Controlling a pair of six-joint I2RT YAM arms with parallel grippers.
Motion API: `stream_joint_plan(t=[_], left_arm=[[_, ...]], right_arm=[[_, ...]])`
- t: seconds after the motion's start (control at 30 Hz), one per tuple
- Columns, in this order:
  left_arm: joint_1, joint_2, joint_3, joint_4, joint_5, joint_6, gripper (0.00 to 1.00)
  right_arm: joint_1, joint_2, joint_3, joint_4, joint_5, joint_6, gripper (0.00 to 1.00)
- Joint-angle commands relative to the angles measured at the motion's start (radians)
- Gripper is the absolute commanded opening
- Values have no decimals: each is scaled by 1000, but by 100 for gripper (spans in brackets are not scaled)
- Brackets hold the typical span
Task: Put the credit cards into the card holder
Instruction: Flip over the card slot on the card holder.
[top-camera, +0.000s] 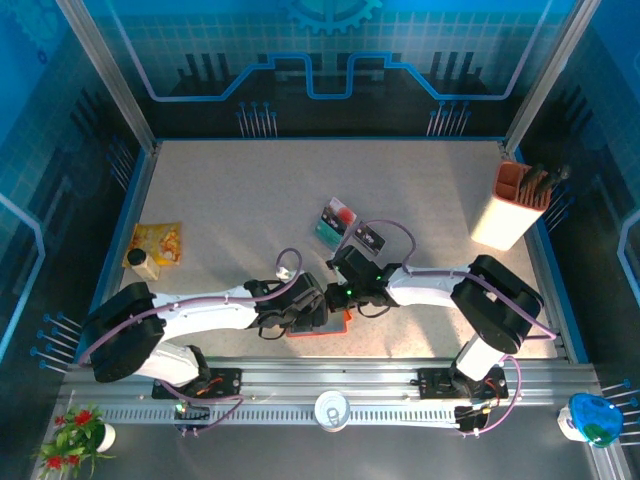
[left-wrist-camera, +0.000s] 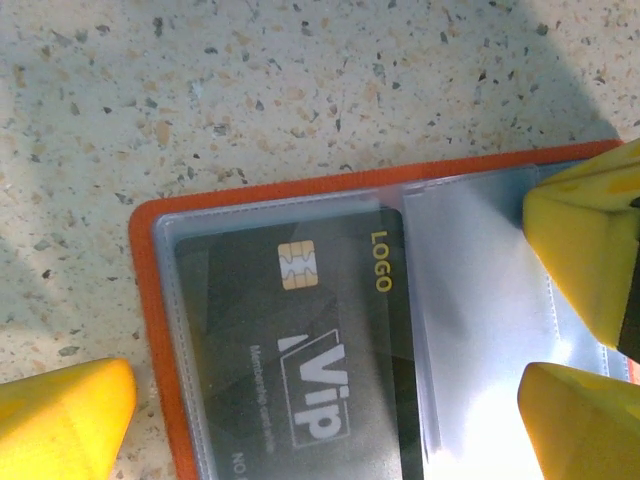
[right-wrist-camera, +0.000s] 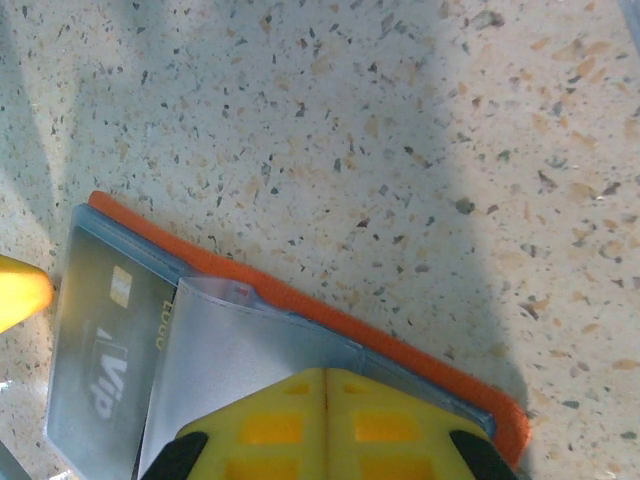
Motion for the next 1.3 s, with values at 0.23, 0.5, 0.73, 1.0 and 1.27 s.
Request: stream_joint_plan(t=[0.23,0.5,0.73,1.0,1.27], left_arm=[[-5,18,-53,-22,-61,-20,96],[-6,37,-84,22,-41,-19,88],[-6,30,-104,45,-36,-28,87],[-5,18,-114,53,-37,-30,87],[-6,14,-119,57,-36,-30,87]], right_arm=[[10,2,-2,0,-12,19,0],[7,-89,-18,-12,15,43,5],[8,-102,-66,63,3,112,23],[14,-31,-84,128,-12,157,31],[12,23,-67,171,-63,165,30]])
